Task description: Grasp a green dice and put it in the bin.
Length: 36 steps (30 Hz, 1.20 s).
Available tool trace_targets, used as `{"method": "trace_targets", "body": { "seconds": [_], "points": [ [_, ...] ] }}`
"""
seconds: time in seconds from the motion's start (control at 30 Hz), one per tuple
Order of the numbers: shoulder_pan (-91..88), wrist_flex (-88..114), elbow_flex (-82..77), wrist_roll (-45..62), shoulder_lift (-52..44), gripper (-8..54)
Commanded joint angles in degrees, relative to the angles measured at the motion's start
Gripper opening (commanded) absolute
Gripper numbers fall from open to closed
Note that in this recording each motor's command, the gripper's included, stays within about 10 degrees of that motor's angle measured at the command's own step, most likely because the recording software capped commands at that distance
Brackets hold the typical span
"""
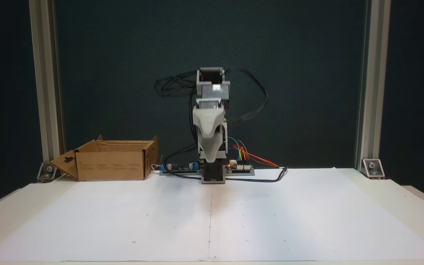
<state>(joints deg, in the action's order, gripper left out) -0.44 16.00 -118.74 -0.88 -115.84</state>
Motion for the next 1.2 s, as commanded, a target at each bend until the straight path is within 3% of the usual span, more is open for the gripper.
{"method": "trace_targets", "body": {
  "seconds": [0.0, 0.73, 1.17],
  "points": [
    [1.1, -9.1, -1.3, -2.1, -2.7, 44.6],
    [2.6, -63.7, -35.2, -2.3, -19.0, 44.2],
    [2.5, -88.4, -41.3, -2.2, -19.9, 44.0]
  ]
}}
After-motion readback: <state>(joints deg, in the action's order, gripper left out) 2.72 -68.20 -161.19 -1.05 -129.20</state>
